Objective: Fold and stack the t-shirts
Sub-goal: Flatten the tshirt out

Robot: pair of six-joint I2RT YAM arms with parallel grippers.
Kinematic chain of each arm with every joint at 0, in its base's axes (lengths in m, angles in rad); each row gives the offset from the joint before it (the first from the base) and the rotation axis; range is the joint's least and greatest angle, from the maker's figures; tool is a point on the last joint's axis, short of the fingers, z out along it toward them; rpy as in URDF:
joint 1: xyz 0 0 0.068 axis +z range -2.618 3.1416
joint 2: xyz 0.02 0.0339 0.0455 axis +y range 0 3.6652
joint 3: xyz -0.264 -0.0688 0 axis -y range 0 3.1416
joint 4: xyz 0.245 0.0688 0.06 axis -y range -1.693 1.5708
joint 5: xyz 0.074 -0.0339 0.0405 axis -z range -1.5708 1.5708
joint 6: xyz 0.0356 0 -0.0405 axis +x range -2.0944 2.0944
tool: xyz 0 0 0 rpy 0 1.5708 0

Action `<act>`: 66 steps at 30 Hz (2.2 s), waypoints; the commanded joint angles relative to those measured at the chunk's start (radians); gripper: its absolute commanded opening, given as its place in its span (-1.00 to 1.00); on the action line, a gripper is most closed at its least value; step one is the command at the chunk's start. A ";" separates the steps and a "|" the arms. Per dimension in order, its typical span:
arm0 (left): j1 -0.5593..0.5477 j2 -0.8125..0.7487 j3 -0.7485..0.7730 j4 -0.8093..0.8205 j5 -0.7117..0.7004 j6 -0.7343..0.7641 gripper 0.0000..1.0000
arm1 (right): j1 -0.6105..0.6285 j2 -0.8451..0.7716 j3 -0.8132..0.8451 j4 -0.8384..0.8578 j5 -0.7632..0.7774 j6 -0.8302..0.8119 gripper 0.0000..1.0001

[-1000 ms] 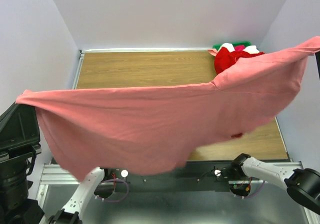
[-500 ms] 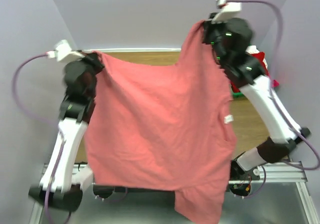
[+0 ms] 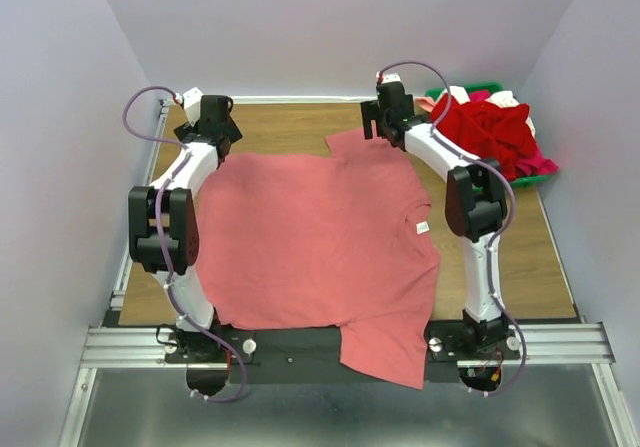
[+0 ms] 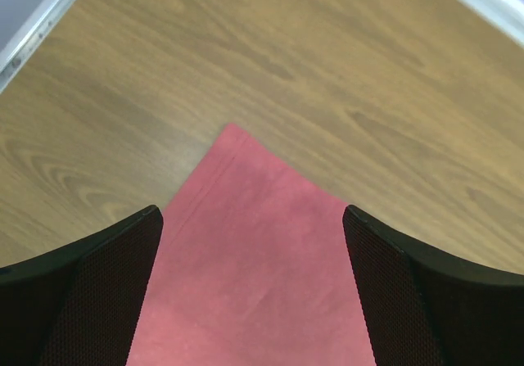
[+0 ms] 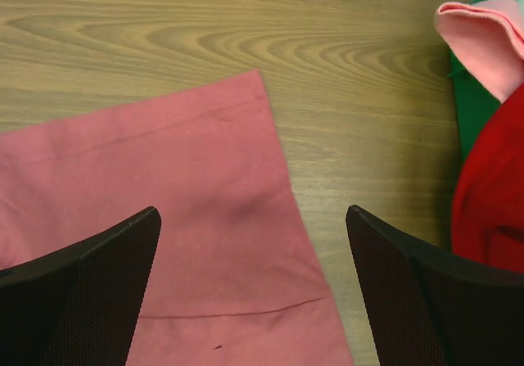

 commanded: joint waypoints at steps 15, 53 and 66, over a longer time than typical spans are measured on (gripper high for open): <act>-0.004 -0.494 -0.540 0.124 0.196 -0.023 0.97 | 0.019 -0.614 -0.727 0.053 -0.230 0.352 1.00; 0.001 0.338 0.192 -0.090 0.341 0.115 0.61 | -0.082 -0.166 -0.529 0.053 -0.164 0.392 1.00; 0.002 0.628 0.706 -0.319 0.275 0.141 0.97 | -0.142 0.109 -0.173 0.053 -0.316 0.392 1.00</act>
